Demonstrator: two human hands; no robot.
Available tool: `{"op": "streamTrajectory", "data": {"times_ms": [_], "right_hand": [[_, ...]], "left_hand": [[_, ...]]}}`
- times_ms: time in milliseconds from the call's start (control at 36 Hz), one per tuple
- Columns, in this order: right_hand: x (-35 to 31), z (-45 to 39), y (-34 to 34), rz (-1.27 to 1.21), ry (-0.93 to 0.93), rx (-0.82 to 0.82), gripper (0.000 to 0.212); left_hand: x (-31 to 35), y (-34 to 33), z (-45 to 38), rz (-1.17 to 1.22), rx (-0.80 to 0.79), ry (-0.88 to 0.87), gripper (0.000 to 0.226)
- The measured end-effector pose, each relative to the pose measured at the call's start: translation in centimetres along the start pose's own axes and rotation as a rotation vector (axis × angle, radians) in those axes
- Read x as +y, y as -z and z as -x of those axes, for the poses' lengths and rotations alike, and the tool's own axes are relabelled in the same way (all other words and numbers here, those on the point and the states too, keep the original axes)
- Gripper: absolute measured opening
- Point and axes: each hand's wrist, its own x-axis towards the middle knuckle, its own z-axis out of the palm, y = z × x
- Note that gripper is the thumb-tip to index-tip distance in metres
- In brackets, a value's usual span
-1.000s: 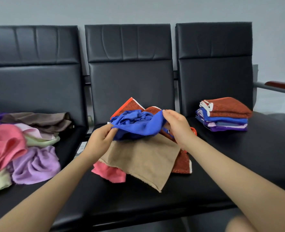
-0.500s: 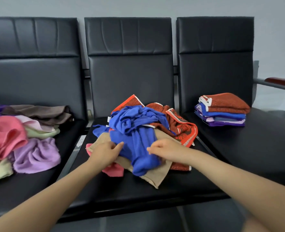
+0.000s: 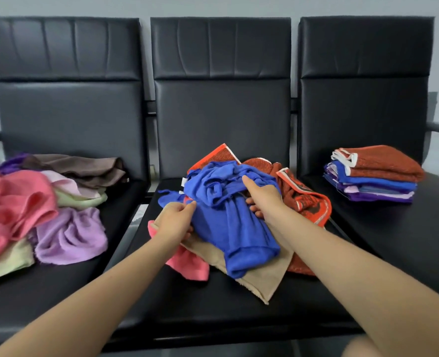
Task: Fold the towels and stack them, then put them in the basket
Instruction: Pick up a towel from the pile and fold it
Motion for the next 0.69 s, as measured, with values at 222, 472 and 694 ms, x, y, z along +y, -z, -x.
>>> {"op": "streamTrajectory", "data": {"times_ms": [222,472,694], "right_hand": [[-2.4,-1.6,-1.0,-0.044,0.273,0.089,0.023],[-9.1,2.5,4.1,-0.763,0.225,-0.199,0.033],[-13.7,5.1,8.2,-0.639,0.224,-0.136,0.034]], "left_hand": [[0.0,-0.5,-1.2,-0.050,0.003,-0.009,0.041],[0.7,-0.2,-2.0,0.085,-0.002,0.028,0.029],[7.5,1.7,1.5,0.371,0.156,-0.287,0.025]]}}
